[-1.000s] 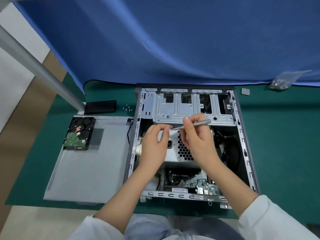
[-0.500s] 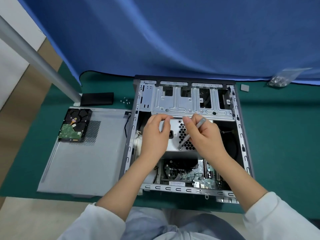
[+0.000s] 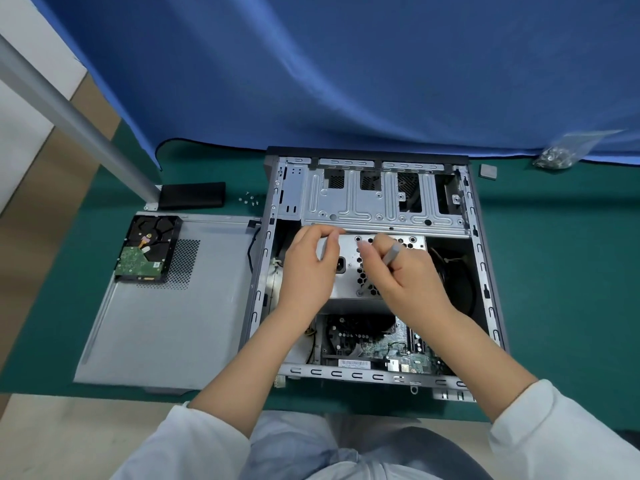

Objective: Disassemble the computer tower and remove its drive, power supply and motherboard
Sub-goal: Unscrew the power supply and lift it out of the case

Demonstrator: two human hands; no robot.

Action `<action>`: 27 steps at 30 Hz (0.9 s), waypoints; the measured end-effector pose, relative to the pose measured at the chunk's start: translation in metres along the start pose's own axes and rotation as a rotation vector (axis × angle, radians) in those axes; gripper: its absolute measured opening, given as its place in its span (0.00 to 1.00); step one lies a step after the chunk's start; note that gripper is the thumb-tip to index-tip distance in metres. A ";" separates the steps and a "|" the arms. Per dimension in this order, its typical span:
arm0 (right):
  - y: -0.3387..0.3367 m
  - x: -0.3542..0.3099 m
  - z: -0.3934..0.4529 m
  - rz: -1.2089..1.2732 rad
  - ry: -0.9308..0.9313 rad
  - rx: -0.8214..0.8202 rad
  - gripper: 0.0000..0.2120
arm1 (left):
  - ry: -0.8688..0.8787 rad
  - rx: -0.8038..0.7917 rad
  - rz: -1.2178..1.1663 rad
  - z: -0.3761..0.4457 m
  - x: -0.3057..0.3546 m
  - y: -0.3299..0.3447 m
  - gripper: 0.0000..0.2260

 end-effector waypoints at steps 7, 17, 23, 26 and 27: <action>0.021 -0.020 0.013 -0.433 -0.085 -0.491 0.13 | -0.022 -0.102 0.010 0.001 0.000 0.006 0.11; 0.014 -0.027 0.011 -0.337 0.116 -0.833 0.11 | 0.001 -0.093 0.044 -0.005 0.006 0.001 0.05; 0.010 -0.030 0.010 -0.335 0.138 -0.874 0.09 | 0.198 -0.083 0.083 -0.019 0.026 -0.008 0.11; 0.005 -0.031 0.010 -0.281 0.170 -0.866 0.10 | 0.334 -0.139 0.161 -0.028 0.031 -0.010 0.13; 0.004 -0.032 0.009 -0.247 0.188 -0.861 0.10 | 0.365 -0.179 0.204 -0.030 0.031 -0.008 0.14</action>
Point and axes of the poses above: each hand's wrist, its own z-axis towards the middle knuckle, its own y-axis out of the palm, x = y × z, the point moved 7 cm from there along z, towards the middle knuckle, and after that the axes turned 3 degrees about x, right-handed, at the moved point
